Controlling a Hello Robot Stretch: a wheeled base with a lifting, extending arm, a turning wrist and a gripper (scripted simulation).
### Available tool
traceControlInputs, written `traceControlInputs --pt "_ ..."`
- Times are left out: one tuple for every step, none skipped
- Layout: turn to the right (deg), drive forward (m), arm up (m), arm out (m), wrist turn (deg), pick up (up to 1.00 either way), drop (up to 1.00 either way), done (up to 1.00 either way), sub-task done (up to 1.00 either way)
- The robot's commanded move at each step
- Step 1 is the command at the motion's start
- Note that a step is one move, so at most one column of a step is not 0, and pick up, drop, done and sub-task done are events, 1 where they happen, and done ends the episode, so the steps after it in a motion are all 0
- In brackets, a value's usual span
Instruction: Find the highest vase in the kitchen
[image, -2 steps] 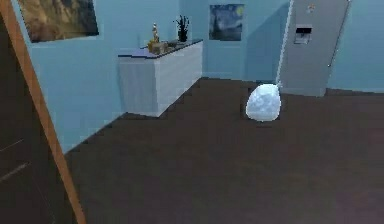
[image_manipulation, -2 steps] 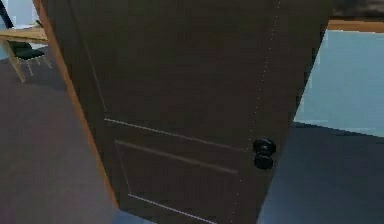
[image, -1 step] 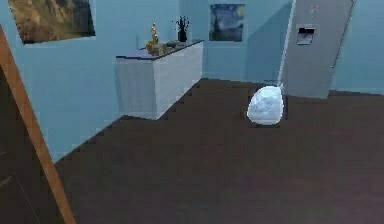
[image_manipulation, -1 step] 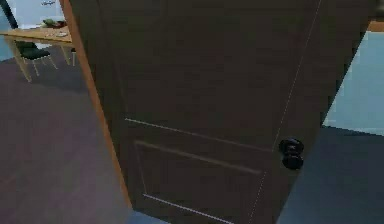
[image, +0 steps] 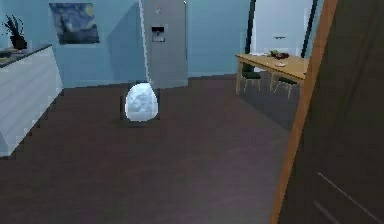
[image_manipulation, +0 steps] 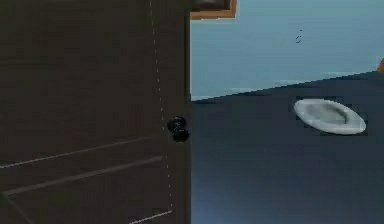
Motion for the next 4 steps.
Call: traceControlInputs --pt "0.0 1.00 0.00 0.00 0.0 0.00 0.00 0.00 0.00" --pt "9.0 0.00 0.00 0.00 0.0 0.00 0.00 0.00 0.00" --pt "0.0 0.40 0.00 0.00 0.0 0.00 0.00 0.00 0.00" --pt "45.0 0.00 0.00 0.00 0.0 0.00 0.00 0.00 0.00"
